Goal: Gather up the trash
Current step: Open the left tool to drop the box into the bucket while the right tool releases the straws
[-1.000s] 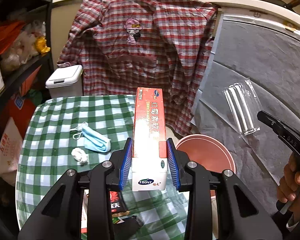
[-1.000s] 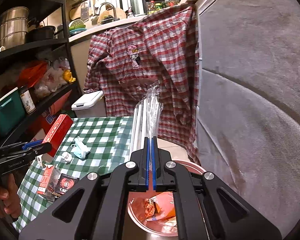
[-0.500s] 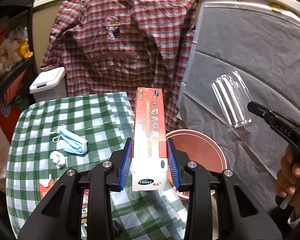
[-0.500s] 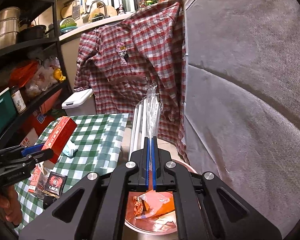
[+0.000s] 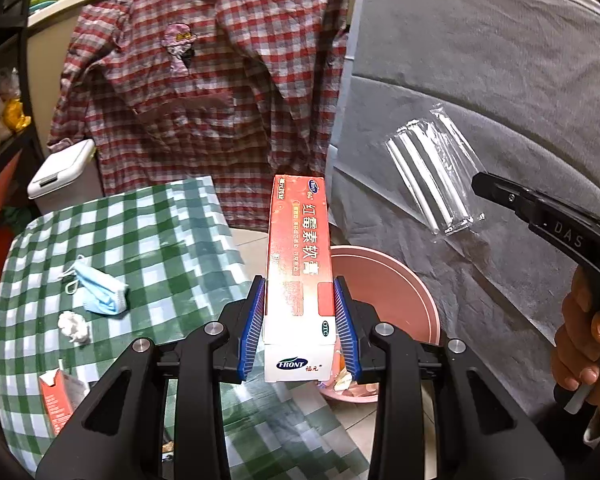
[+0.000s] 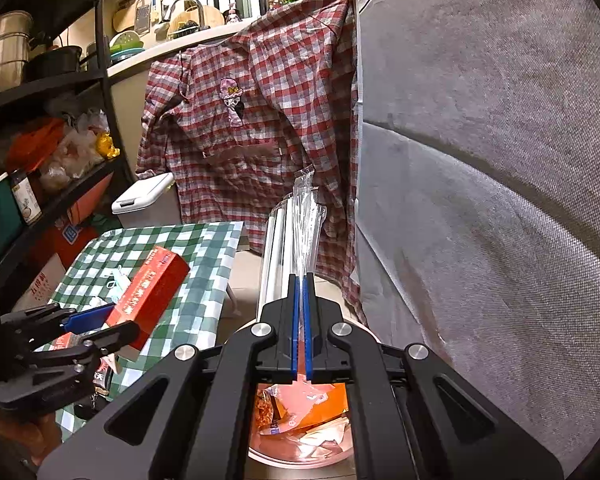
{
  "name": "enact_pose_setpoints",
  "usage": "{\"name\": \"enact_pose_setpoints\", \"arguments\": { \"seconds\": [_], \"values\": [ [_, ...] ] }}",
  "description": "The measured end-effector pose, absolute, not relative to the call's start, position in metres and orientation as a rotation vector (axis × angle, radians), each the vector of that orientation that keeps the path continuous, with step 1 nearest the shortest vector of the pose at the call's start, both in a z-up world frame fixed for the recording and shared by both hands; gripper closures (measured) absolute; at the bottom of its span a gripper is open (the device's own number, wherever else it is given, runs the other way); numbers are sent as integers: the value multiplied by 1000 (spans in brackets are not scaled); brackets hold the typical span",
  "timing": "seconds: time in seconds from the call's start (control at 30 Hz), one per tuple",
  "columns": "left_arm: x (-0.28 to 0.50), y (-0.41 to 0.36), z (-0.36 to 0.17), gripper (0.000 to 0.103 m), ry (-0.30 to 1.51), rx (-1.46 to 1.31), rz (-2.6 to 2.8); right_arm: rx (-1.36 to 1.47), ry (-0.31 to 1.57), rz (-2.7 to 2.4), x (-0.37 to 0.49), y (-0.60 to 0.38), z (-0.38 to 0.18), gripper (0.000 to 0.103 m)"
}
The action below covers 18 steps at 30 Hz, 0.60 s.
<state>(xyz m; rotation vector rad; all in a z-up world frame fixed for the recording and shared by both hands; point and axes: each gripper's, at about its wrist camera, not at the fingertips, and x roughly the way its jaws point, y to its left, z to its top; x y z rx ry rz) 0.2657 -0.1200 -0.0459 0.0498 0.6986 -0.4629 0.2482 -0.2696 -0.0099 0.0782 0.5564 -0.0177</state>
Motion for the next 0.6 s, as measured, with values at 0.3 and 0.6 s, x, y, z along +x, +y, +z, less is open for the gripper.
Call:
{"name": "enact_pose_setpoints", "arguments": {
  "seconds": [0.3,0.6],
  "values": [
    [281,-139,-53,68,721,25,-493,96,607,-58,255,-281,-18,96],
    [283,-132,-48,54,704,5,-487,112,613,-79,257,-282,-21,64]
  ]
}}
